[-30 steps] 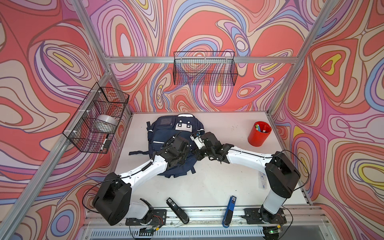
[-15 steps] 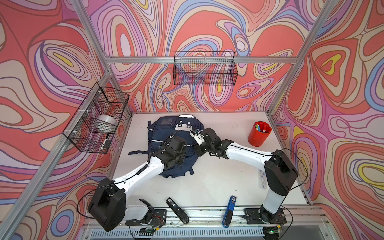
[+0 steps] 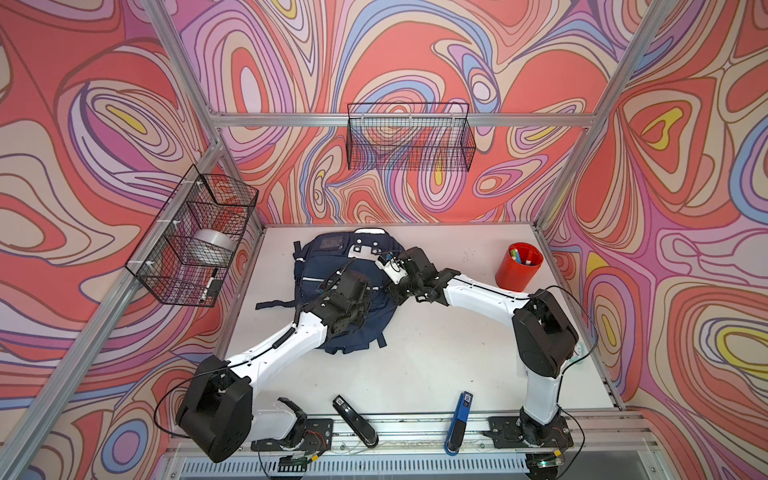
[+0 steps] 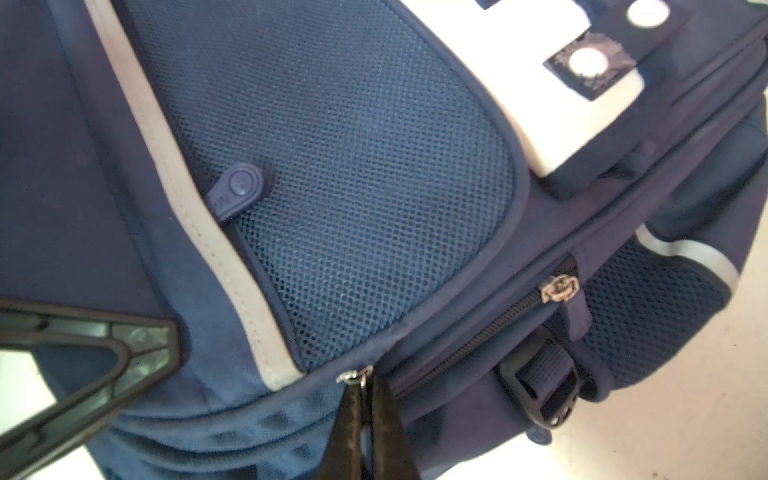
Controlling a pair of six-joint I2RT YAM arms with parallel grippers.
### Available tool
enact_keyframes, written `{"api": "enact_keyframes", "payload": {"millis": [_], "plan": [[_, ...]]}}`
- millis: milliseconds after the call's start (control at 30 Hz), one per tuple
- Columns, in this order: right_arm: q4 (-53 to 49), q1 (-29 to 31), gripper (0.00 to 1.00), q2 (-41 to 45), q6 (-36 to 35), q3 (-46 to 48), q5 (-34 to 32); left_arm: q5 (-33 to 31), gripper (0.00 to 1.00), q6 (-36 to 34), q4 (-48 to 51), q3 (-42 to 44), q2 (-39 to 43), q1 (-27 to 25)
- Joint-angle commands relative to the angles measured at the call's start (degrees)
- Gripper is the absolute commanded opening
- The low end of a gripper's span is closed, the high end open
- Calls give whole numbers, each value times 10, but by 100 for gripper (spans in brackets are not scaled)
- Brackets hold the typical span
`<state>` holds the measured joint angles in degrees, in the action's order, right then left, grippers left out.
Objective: Pack the student bag
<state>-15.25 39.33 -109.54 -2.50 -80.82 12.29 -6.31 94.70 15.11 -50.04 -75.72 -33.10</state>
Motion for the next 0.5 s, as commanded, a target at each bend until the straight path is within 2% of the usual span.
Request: {"api": "enact_keyframes", "payload": {"millis": [0,100,300,333,367,400,467], "plan": [[38,-49,0,-23,-3,-25,-127,15,0,-13,72,15,15,-5],[27,-54,0,-21,-12,-32,-129,17,0,-17,61,16,11,-5],[9,-40,0,15,-14,-31,-61,40,2,-45,31,-6,-8,-5],[-3,-39,0,20,-12,-36,-41,48,14,-55,26,-13,-10,-5],[-16,-38,0,26,-8,-43,-18,52,32,-68,18,-22,-9,-8],[-27,-37,5,33,-7,-47,-6,46,48,-85,12,-30,-5,-13],[-33,-37,33,47,2,-44,-10,18,65,-106,31,-48,16,-21]]}}
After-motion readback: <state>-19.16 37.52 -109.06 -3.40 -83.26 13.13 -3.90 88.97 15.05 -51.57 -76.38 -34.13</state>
